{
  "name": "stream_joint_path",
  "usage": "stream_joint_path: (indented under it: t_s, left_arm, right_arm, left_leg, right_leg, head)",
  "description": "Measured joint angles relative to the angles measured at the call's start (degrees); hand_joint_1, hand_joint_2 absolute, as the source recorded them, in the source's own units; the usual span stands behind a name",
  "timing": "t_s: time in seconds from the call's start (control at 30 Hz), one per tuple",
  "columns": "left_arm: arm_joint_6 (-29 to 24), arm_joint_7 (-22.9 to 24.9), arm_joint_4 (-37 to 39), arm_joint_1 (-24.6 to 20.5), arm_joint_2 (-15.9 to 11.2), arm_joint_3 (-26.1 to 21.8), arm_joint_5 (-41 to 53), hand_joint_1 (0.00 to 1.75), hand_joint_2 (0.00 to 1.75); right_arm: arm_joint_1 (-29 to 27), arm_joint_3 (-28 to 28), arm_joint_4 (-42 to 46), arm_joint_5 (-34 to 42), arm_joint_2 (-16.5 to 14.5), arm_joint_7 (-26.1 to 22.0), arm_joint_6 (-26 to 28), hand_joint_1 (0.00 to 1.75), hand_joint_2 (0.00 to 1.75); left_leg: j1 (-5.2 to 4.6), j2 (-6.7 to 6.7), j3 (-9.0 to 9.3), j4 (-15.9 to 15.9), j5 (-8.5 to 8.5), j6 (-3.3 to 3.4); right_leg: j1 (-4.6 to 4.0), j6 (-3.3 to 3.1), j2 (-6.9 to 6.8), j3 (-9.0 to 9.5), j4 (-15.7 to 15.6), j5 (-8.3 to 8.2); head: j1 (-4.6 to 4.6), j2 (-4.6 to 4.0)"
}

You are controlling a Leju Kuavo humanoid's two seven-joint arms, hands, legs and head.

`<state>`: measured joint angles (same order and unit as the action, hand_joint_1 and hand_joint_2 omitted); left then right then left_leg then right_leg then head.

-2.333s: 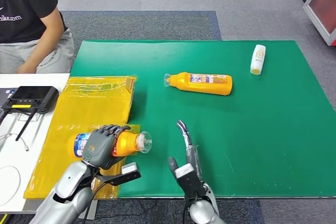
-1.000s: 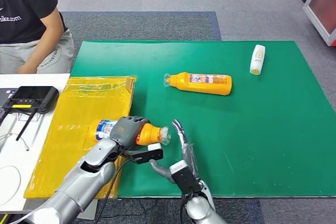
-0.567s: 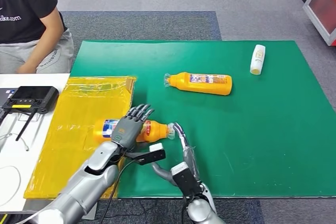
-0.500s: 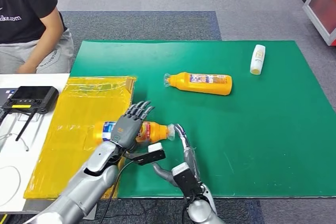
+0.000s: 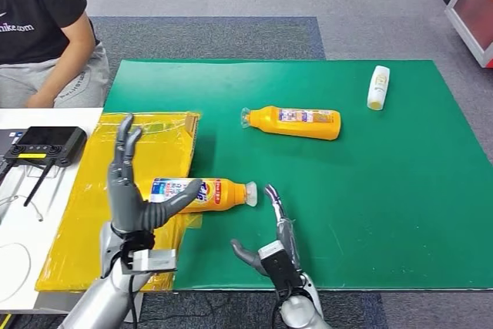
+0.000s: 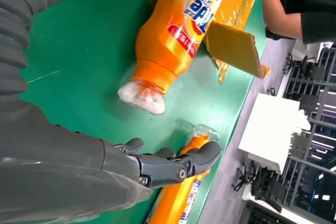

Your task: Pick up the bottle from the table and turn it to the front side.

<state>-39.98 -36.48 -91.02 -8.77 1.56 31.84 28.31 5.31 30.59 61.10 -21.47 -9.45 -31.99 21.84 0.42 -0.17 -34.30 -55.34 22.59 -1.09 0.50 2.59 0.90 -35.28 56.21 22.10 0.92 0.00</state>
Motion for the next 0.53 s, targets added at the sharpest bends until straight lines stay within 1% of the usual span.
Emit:
stream_joint_path:
  t_s: [0.03, 0.1, 0.17, 0.23, 0.3, 0.37, 0.47, 0.53]
  left_arm:
    - [-0.14, -1.46, -2.24, 0.72, 0.23, -0.39, -2.99, 0.00, 1.75]
    - [-0.19, -2.93, -6.19, 2.14, 0.68, -1.17, -8.74, 0.00, 1.75]
    - [-0.12, -3.10, -8.96, 3.33, 0.84, -1.67, -13.49, 0.00, 1.75]
    - [0.40, -3.12, -10.74, 4.44, 0.85, -1.94, -16.92, 0.00, 1.75]
    - [1.13, -3.13, -11.68, 5.39, 0.85, -1.99, -18.69, 0.00, 1.75]
    - [1.47, -3.13, -11.98, 6.06, 0.86, -2.01, -19.22, 0.00, 1.75]
    - [1.40, -3.13, -12.05, 6.71, 0.88, -2.07, -19.53, 0.00, 1.75]
    - [1.30, -3.13, -12.15, 6.94, 0.89, -2.15, -19.80, 0.00, 1.75]
  right_arm:
    - [0.20, 0.10, -0.15, 0.22, -0.01, -0.01, -0.01, 0.00, 1.75]
    - [0.51, 0.36, -0.48, 0.70, -0.01, -0.02, 0.09, 0.00, 1.75]
    - [0.61, 0.70, -0.73, 1.16, -0.01, -0.25, 0.47, 0.00, 1.75]
    - [0.55, 0.99, -0.82, 1.73, -0.01, -1.76, 1.76, 0.00, 1.75]
    - [0.37, 1.14, -0.22, 2.23, -0.01, -4.73, 4.55, 0.00, 1.75]
    - [0.13, 1.41, 1.43, 2.14, -0.01, -6.65, 8.37, 0.00, 1.75]
    - [-0.21, 2.03, 4.63, 0.94, 0.01, -6.92, 12.84, 0.00, 1.75]
    - [-0.43, 2.32, 6.40, -0.17, 0.06, -6.93, 14.32, 0.00, 1.75]
  left_leg:
    - [0.00, 0.00, 0.00, 0.00, 0.00, 0.00]
    - [0.00, 0.00, 0.00, 0.00, 0.01, 0.01]
    - [0.00, 0.00, 0.00, 0.00, 0.01, 0.01]
    - [0.00, 0.00, 0.00, 0.00, 0.01, 0.01]
    - [0.00, 0.00, 0.01, 0.00, 0.00, 0.01]
    - [0.00, 0.00, 0.01, 0.00, 0.00, 0.01]
    - [0.00, 0.00, 0.02, 0.00, 0.00, 0.01]
    - [0.00, 0.00, 0.02, 0.00, 0.00, 0.01]
  right_leg:
    - [0.00, 0.00, 0.00, 0.00, 0.00, 0.00]
    - [0.00, 0.01, 0.00, 0.01, 0.00, 0.00]
    - [0.00, 0.01, 0.00, 0.01, 0.00, 0.01]
    - [0.00, 0.01, 0.00, 0.01, 0.00, 0.01]
    - [0.00, 0.01, 0.00, 0.01, 0.00, 0.00]
    - [0.00, 0.01, 0.00, 0.01, 0.00, 0.00]
    - [0.00, 0.01, 0.00, 0.01, 0.00, 0.00]
    - [0.00, 0.01, 0.00, 0.00, 0.00, 0.00]
  head:
    - [0.00, 0.00]
    - [-0.01, 0.00]
    - [-0.01, 0.00]
    - [-0.01, 0.00]
    - [0.00, 0.00]
    - [0.00, 0.00]
    - [0.01, 0.00]
    - [0.00, 0.00]
